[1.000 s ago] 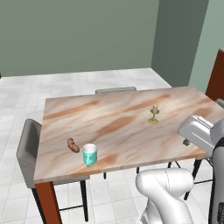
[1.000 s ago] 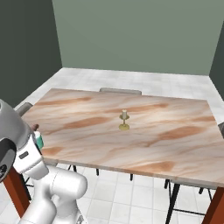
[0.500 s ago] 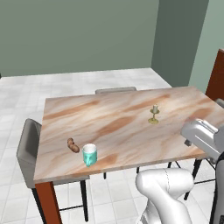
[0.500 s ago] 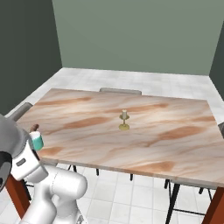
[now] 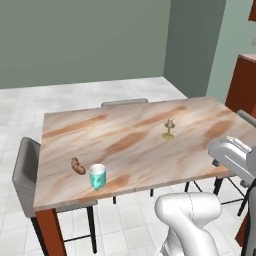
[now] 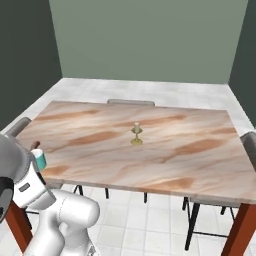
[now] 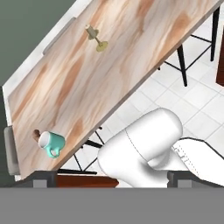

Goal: Open the cabinet directly in front. Then move the liquor and the mug to the dining counter with the candle on it.

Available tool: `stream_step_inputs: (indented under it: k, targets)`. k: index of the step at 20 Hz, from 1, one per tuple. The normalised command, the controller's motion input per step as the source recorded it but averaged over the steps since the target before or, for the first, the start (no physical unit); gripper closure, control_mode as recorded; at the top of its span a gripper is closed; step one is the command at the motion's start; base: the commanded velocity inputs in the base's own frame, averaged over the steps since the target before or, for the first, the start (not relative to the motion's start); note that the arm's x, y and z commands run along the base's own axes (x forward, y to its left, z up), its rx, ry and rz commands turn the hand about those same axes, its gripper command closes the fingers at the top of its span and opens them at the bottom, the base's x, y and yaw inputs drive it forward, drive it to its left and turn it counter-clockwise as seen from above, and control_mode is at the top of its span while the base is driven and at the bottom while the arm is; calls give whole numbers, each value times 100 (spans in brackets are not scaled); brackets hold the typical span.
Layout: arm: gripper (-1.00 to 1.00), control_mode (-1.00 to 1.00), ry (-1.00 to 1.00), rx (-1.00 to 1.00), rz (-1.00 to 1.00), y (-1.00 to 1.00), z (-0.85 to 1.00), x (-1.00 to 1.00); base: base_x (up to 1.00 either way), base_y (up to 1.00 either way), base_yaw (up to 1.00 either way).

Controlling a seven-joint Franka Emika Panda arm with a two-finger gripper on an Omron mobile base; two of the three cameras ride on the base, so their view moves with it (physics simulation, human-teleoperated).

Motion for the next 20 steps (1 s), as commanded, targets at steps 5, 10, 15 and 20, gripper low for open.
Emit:
stream_step_inputs:
  k: [5,10,15,20]
  targets:
    - [-100,100,0,0,0,0,0,0,-11,-2,-18]
    - [-100,100,0,0,0,0,0,0,0,-6,-26]
    - [-100,100,0,0,0,0,0,0,0,-22,-36]
    - [-100,100,0,0,0,0,0,0,0,-21,-40]
